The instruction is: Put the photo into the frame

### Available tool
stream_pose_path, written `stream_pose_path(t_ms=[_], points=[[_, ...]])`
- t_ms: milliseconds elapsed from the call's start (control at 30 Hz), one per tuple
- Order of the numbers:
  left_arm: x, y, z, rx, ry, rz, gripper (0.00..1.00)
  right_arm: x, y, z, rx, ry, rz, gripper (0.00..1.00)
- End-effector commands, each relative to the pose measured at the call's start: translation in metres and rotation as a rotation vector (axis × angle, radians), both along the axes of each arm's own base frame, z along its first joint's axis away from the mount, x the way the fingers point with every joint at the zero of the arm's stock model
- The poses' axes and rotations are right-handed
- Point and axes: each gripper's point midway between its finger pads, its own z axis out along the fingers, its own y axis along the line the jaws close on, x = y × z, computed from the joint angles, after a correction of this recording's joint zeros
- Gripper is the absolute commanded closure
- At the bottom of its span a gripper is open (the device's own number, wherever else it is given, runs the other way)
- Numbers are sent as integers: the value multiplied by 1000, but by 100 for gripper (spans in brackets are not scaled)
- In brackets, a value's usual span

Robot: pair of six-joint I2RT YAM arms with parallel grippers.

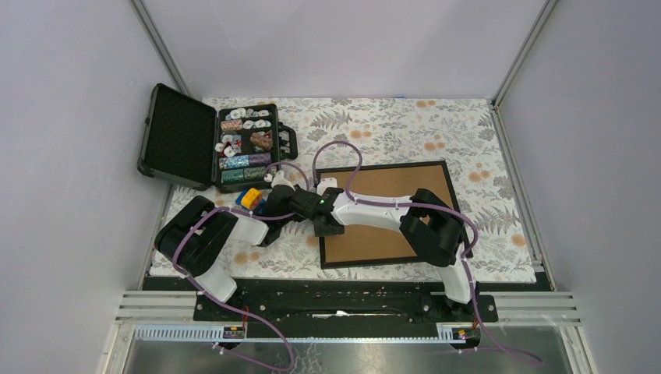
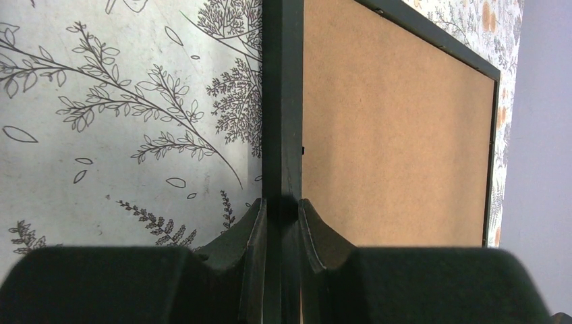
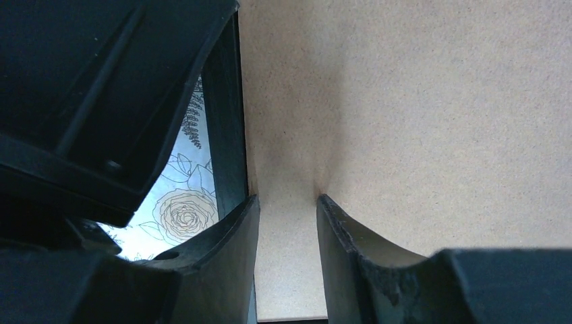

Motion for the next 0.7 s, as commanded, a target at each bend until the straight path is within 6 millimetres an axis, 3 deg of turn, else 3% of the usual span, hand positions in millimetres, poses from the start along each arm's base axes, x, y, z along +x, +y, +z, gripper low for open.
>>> stream_pose_path(t_ms=[0,200,367,667], points=[[-53,44,-73,218,252,9,100,-46,-79,-66,-339,205,34,56],[-53,44,-73,218,253,4,100,-25,-37,-24,51,159,7,54],[-52,44,-73,217,252,5,100,-9,-10,12,199,97,31,52],[-52,44,-73,220,253,5,100,-16,0,-5,112,149,83,47]])
